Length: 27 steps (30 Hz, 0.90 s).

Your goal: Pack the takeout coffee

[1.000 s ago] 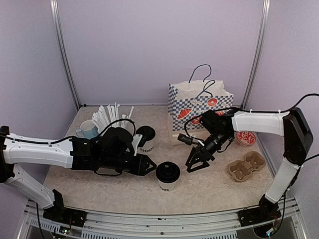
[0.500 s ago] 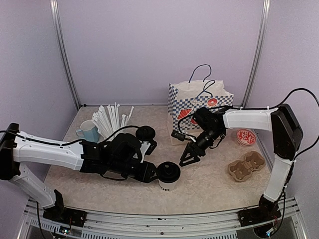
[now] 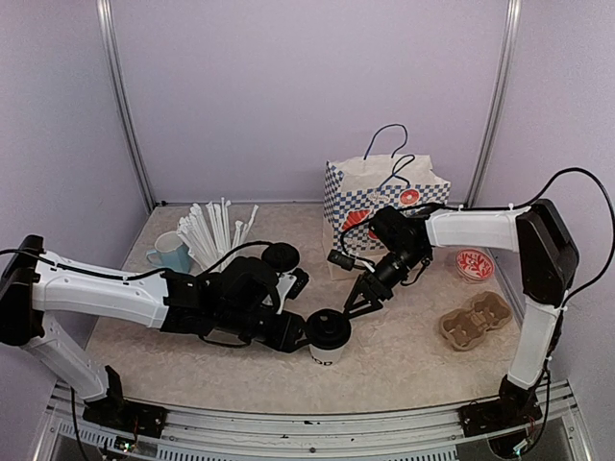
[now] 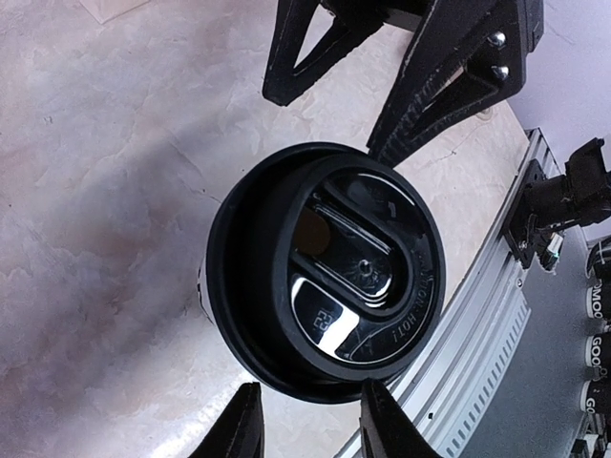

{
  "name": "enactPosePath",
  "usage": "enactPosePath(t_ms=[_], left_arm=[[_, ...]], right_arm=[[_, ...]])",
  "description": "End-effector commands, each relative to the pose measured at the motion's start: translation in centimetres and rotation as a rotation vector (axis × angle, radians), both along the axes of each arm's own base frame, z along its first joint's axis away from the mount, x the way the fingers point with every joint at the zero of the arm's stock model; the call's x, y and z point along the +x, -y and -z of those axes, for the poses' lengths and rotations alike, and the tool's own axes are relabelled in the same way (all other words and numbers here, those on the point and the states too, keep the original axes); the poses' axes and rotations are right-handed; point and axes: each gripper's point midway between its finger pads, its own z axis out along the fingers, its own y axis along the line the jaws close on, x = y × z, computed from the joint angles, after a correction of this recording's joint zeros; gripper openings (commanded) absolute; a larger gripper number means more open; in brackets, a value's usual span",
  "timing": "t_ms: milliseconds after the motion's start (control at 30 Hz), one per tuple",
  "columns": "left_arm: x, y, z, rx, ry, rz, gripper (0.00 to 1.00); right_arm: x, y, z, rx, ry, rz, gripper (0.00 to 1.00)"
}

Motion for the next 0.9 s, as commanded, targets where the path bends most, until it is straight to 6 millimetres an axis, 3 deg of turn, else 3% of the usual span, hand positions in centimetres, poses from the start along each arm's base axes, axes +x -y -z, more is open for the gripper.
enactPosePath(t_ms=[0,200,467,600,700,867], left_arm=[[0.3,-0.3,1.6,0.075,0.021,0.001,0.35],[0.5,-1.1,3.1,0.141,0.028,-0.007,0.35],[1.3,-3.5,6.5,0.310,0.052,-0.060,0.34],[1.4,-3.6,6.5,0.319,0.057,-0.070,0.34],[1.7,-3.3,5.4,0.317,0.084,-0.071,0.33],[2.1,-1.2,0.5,0.224,0.173,-0.035,0.33]], right_arm=[[-0.4,-0.8,0.5,0.000,-0.028,-0.018,0.65],[-1.0,-0.6,2.1,-0.041,-0.042,-0.021,0.64],[-1.7,0.8,6.2,-0.199,-0.021,-0.005,0.63],[-2.0,1.4,7.5,-0.247,-0.038,-0.002,0.63],[-1.9,1.2,6.4,-0.221,-0.020,-0.008,0.63],[-1.0,0.0,0.5,-0.092,0.089,-0.019,0.68]])
